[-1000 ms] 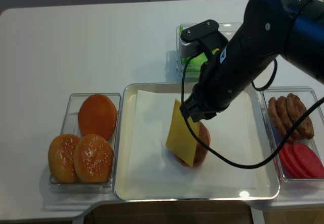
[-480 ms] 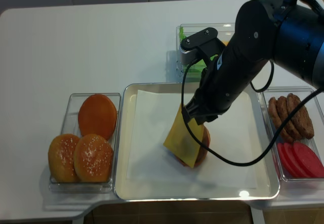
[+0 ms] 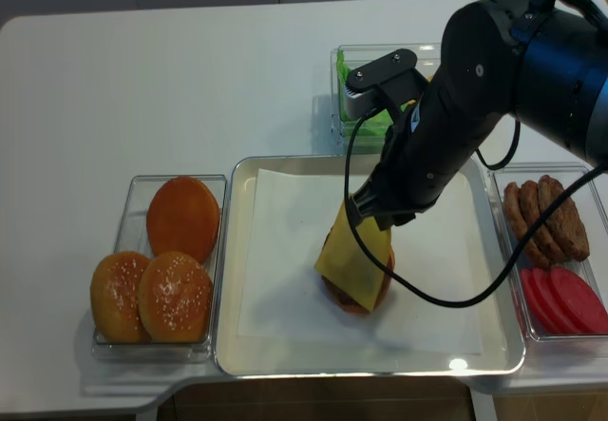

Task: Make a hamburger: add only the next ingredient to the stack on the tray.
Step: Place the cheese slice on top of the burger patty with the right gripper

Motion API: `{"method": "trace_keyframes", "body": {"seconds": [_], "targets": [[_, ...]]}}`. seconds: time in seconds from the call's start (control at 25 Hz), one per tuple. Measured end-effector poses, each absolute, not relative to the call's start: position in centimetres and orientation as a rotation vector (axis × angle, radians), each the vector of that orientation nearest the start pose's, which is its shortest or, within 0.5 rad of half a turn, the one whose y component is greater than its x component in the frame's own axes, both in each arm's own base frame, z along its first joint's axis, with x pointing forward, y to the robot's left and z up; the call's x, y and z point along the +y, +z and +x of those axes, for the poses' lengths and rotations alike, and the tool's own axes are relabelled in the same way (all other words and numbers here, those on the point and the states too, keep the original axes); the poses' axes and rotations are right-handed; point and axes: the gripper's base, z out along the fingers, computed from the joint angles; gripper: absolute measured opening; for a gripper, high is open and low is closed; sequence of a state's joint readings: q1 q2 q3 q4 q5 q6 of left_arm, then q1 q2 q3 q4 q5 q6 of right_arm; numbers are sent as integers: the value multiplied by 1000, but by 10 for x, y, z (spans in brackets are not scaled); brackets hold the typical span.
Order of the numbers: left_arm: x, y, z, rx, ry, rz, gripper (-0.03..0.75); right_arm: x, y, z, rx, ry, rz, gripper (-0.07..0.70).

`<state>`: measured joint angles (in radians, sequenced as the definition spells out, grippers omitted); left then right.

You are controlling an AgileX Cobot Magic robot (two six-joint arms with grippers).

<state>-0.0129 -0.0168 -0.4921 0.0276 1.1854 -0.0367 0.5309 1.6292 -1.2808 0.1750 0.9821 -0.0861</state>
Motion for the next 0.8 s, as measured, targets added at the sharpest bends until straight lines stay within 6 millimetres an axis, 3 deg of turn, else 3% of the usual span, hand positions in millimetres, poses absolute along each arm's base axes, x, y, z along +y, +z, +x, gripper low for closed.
{"method": "trace_keyframes", "body": {"seconds": [0.32, 0.8], "targets": [[2, 265, -12, 2160, 5, -29, 349, 184, 262, 282, 2804, 357, -728, 24], [2, 265, -12, 2160, 5, -29, 349, 181, 261, 283, 2815, 314, -729, 24]]}}
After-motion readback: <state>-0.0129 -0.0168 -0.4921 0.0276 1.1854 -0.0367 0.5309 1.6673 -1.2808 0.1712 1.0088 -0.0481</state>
